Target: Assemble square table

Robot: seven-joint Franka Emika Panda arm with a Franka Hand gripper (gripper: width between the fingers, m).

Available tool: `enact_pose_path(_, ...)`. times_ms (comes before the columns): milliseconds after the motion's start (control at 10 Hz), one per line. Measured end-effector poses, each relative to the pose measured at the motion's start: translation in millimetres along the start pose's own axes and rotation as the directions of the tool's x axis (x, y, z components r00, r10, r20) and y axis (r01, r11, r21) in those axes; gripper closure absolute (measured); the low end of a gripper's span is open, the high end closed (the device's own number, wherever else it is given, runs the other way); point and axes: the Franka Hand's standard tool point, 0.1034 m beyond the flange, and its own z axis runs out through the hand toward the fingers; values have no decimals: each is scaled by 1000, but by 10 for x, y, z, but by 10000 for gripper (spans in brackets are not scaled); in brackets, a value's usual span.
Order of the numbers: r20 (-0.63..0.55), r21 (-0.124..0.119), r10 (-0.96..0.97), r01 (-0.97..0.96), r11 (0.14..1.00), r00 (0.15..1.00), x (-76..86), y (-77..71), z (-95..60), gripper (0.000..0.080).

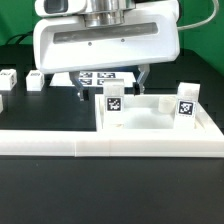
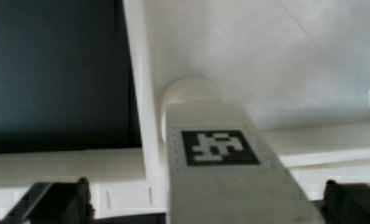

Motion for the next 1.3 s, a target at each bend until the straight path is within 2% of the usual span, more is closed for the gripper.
enact_pose_path(300, 1, 2, 20, -20, 1000, 1000, -3, -9, 5, 162)
enact_pose_path(500, 1, 3, 50, -50, 999, 999, -3, -13, 5, 515)
enact_pose_path(800, -2, 16, 291, -291, 957, 957, 5, -36, 16, 509)
enact_pose_path(900, -21, 14, 443, -443, 896, 896, 39, -54, 30, 509)
enact_pose_path(1100, -28, -8, 665, -665, 746, 746, 37, -49, 29, 509)
enact_pose_path(1300, -18, -23, 845, -845, 534, 534, 20, -72, 35, 507)
